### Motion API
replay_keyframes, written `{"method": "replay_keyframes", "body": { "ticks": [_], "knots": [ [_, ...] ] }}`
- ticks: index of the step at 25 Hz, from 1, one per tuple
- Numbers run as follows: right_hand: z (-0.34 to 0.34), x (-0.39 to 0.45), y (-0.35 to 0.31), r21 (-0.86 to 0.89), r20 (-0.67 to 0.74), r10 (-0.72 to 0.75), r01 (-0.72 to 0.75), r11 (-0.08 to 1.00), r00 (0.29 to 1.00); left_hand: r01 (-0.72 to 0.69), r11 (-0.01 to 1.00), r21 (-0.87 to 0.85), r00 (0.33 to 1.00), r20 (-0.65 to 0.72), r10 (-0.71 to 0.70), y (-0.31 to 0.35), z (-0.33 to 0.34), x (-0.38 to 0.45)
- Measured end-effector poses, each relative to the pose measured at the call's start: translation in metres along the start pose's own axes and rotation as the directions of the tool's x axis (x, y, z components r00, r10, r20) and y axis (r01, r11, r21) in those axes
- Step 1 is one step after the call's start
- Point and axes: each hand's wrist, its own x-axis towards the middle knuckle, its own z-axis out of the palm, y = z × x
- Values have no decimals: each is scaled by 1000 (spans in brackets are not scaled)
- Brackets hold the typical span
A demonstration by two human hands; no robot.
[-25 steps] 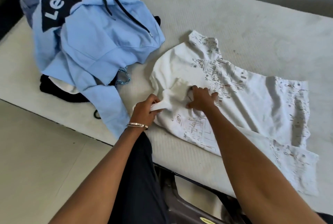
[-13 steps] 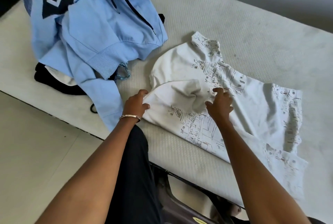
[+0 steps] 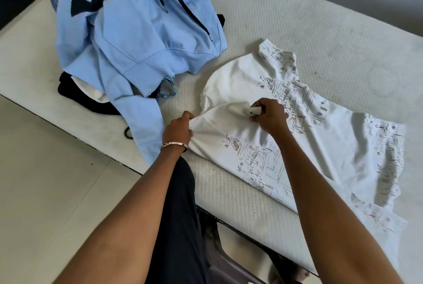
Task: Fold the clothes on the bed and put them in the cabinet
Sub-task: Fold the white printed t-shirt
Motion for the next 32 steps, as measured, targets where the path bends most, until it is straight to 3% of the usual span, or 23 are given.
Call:
{"method": "replay_keyframes", "body": {
  "ticks": [2, 4, 5, 7, 9, 13, 14, 17, 18, 20, 22, 24, 25, 27, 30, 32],
  "knots": [
    [1, -49, 14, -162, -184, -226, 197, 967, 957, -8, 1000, 15, 1000, -18, 8, 1, 0, -1],
    [18, -110, 49, -323, -213, -370, 292, 900, 904, -13, 1000, 15, 999, -45, 14, 0, -1, -2],
    [30, -138, 72, -326, -202, -330, 255, 911, 922, -17, 1000, 18, 998, -52, 18, -2, -1, -3],
    [45, -172, 102, -137, -235, -56, 24, 990, 970, -22, 999, 25, 998, -61, 23, -2, -1, -5],
    [43, -174, 103, 139, -311, 188, -151, 979, 932, -19, 999, 33, 997, -72, 21, 1, -2, -8],
    [28, -137, 71, 352, -381, 294, -157, 923, 877, -25, 999, 30, 996, -84, 28, 0, -4, -11],
    [28, -127, 61, 327, -340, 318, -206, 923, 885, -34, 999, 18, 996, -85, 35, 0, -3, -12],
    [36, -103, 47, -80, -204, 327, -349, 934, 923, -37, 999, 3, 997, -74, 37, 2, -4, -11],
    [35, -97, 48, -73, -220, 338, -361, 930, 915, -34, 999, -4, 997, -72, 33, 3, -4, -11],
    [28, -83, 57, 279, -300, 474, -398, 874, 828, -22, 999, -27, 997, -79, 20, 4, -5, -11],
    [22, -78, 74, 684, -242, 671, -368, 630, 700, -6, 1000, -30, 996, -84, 3, 5, -7, -8],
    [16, -83, 88, 840, -81, 753, -362, 404, 653, -6, 1000, -17, 998, -60, 5, 3, -5, -7],
    [15, -87, 92, 860, -28, 750, -366, 355, 661, -13, 1000, -10, 999, -48, 12, 3, -4, -6],
    [14, -94, 89, 817, -6, 699, -400, 416, 715, -13, 1000, 2, 999, -32, 13, 1, -3, -5],
    [27, -105, 74, 555, -13, 585, -480, 679, 811, -6, 1000, 20, 1000, -24, 6, -1, -3, -5],
    [37, -114, 74, 466, -13, 497, -435, 771, 867, -21, 999, 38, 999, -25, 22, 3, -4, -5]
  ]
}}
